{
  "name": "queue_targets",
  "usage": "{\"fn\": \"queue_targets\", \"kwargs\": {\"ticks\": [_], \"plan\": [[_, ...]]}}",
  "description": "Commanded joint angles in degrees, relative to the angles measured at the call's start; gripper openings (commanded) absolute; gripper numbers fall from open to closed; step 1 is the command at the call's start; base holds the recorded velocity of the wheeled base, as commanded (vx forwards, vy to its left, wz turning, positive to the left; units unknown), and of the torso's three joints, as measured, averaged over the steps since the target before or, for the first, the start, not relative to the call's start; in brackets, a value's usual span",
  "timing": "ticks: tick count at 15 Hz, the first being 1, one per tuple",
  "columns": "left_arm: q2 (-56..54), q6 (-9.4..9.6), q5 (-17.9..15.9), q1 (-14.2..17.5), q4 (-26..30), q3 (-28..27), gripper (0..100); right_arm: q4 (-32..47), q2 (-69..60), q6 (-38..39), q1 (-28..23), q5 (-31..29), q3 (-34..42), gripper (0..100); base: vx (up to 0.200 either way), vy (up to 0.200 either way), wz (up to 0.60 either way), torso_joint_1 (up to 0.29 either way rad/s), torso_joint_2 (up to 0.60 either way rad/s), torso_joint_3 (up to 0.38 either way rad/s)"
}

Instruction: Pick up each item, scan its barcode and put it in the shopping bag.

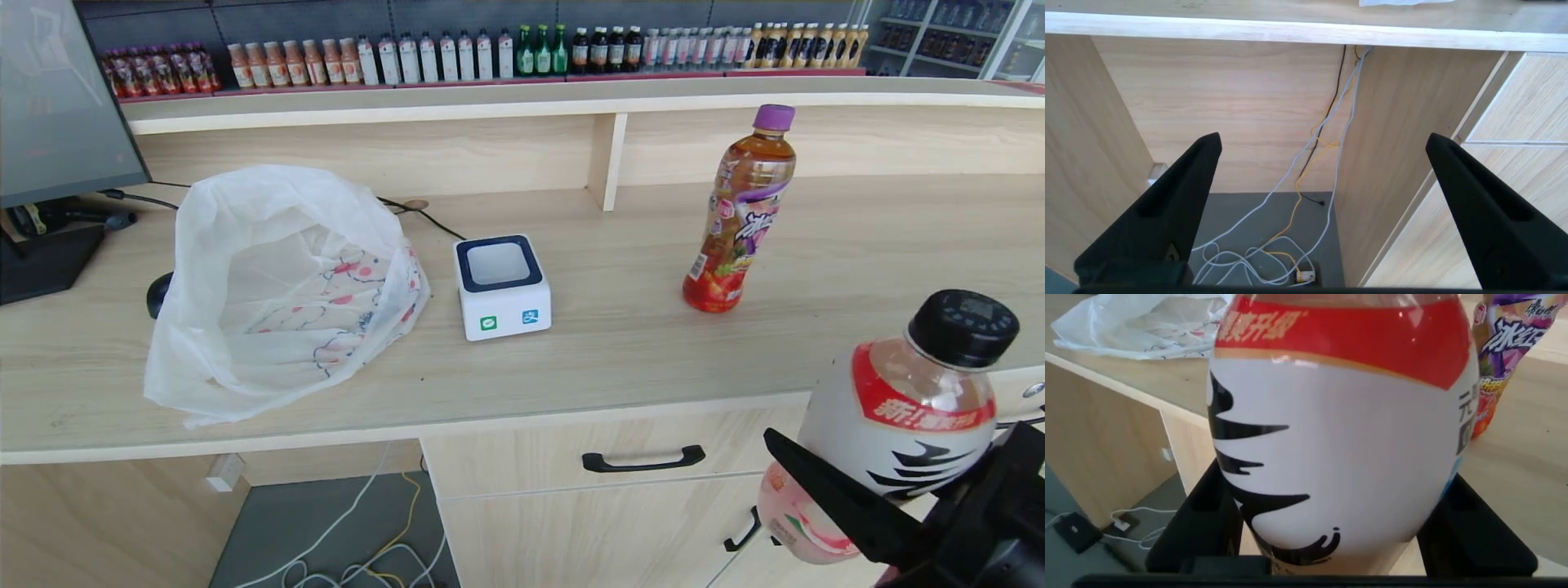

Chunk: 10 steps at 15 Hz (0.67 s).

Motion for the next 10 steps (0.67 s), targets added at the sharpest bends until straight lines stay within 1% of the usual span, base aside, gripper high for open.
{"fn": "queue_targets", "kwargs": {"ticks": [1,3,4,5,6,8,10], "plan": [[0.0,-0.01,0.0,0.0,0.0,0.0,100,0.0,0.5,-5.1,1.1,-0.3,0.4,0,0.0,0.0,0.0,0.0,0.0,0.0],[0.0,-0.01,0.0,0.0,0.0,0.0,100,0.0,0.6,-13.7,1.7,-0.1,0.4,0,0.0,0.0,0.0,0.0,0.0,0.0],[0.0,-0.01,0.0,0.0,0.0,0.0,100,-0.1,0.6,-16.4,2.3,-0.1,0.2,0,0.0,0.0,0.0,0.0,0.0,0.0],[0.0,-0.01,0.0,0.0,0.0,0.0,100,-0.1,0.8,-21.5,4.7,-0.1,-1.1,0,0.0,0.0,0.0,0.0,0.0,0.0],[0.0,-0.01,0.0,0.0,0.0,0.0,100,-0.1,1.2,-24.4,6.6,-0.1,-1.8,0,0.0,0.0,0.0,0.0,0.0,0.0],[0.0,-0.01,0.0,0.0,0.0,0.0,100,-0.1,2.5,-28.1,9.4,-0.1,-3.2,0,0.0,0.0,0.0,0.0,0.0,0.0],[0.0,-0.01,0.0,0.0,0.0,0.0,100,-0.1,3.3,-28.6,9.9,0.7,-3.6,0,0.0,0.0,0.0,0.0,0.0,0.0]]}}
